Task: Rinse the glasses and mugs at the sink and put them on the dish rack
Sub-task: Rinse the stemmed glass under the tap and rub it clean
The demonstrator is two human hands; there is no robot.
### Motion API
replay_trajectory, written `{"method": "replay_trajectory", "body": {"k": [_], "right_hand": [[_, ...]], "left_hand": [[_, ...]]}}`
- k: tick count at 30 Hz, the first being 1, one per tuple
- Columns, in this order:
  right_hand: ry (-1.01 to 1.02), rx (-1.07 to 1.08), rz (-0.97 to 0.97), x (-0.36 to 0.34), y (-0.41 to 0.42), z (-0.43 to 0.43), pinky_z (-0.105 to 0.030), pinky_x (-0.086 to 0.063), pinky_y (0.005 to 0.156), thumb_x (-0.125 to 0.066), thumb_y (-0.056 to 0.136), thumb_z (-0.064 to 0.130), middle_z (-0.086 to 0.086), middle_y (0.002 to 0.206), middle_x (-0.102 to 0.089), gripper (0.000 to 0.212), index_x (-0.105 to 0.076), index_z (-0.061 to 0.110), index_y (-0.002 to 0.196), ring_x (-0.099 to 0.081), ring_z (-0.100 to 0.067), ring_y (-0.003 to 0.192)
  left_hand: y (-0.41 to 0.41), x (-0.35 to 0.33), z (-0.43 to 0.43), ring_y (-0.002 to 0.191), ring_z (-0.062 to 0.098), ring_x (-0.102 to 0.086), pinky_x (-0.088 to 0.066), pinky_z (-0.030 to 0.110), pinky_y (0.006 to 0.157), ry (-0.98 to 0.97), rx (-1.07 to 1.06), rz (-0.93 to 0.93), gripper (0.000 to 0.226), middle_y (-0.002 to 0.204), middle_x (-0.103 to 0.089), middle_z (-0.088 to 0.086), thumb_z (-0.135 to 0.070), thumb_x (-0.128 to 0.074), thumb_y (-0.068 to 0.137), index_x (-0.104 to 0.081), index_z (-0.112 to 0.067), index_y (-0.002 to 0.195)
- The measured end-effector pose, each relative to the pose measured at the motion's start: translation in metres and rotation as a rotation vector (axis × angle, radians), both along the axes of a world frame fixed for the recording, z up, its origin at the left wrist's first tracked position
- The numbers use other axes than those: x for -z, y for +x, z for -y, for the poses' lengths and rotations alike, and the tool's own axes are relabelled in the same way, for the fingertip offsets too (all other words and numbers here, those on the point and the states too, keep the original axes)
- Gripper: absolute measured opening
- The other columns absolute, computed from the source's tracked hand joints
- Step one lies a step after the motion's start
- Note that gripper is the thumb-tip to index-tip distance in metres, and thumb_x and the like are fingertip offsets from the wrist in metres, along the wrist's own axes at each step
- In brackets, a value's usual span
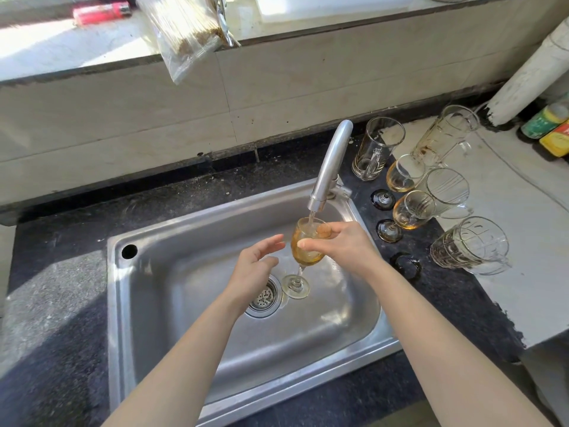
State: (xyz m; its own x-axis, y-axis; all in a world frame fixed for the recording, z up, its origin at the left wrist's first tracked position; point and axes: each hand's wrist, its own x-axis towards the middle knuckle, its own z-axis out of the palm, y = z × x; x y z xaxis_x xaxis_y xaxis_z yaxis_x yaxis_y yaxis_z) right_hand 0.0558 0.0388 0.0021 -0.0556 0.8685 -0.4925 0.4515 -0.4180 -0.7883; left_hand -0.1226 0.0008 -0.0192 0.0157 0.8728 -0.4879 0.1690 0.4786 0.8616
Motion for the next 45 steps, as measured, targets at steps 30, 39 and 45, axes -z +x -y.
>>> {"method": "replay_trajectory", "body": {"k": [30, 39, 45], "right_hand": [[-0.709, 0.265, -0.113, 0.032, 0.000, 0.029, -0.035, -0.040, 0.085, -0.052, 0.072, 0.075, -0.006, 0.087, -0.075, 0.082, -0.066, 0.003, 0.107, -0.057, -0.016, 0.070], [-0.349, 0.321, -0.068, 0.022, 0.009, 0.003, -0.025, -0.053, 0.064, -0.073, 0.070, 0.057, -0.011, 0.089, -0.069, 0.062, -0.067, 0.009, 0.109, -0.071, -0.018, 0.076], [-0.327, 0.285, -0.100, 0.009, 0.011, -0.008, -0.021, -0.047, 0.060, -0.067, 0.073, 0.059, -0.010, 0.089, -0.071, 0.063, -0.066, 0.005, 0.104, -0.066, -0.013, 0.068]], "left_hand": [[-0.032, -0.010, -0.032, 0.090, 0.020, -0.070, -0.050, 0.014, 0.074, -0.368, 0.501, -0.190, 0.029, 0.090, -0.075, 0.009, -0.020, -0.054, 0.093, -0.072, 0.002, 0.098], [-0.012, -0.022, -0.021, 0.094, 0.017, -0.062, -0.044, 0.023, 0.074, -0.238, 0.350, -0.311, 0.024, 0.104, -0.072, 0.007, -0.020, -0.059, 0.090, -0.072, -0.002, 0.099], [0.000, -0.026, -0.012, 0.088, 0.018, -0.058, -0.046, 0.031, 0.084, -0.164, 0.330, -0.376, 0.022, 0.096, -0.066, -0.002, -0.019, -0.057, 0.090, -0.073, -0.010, 0.103]]}}
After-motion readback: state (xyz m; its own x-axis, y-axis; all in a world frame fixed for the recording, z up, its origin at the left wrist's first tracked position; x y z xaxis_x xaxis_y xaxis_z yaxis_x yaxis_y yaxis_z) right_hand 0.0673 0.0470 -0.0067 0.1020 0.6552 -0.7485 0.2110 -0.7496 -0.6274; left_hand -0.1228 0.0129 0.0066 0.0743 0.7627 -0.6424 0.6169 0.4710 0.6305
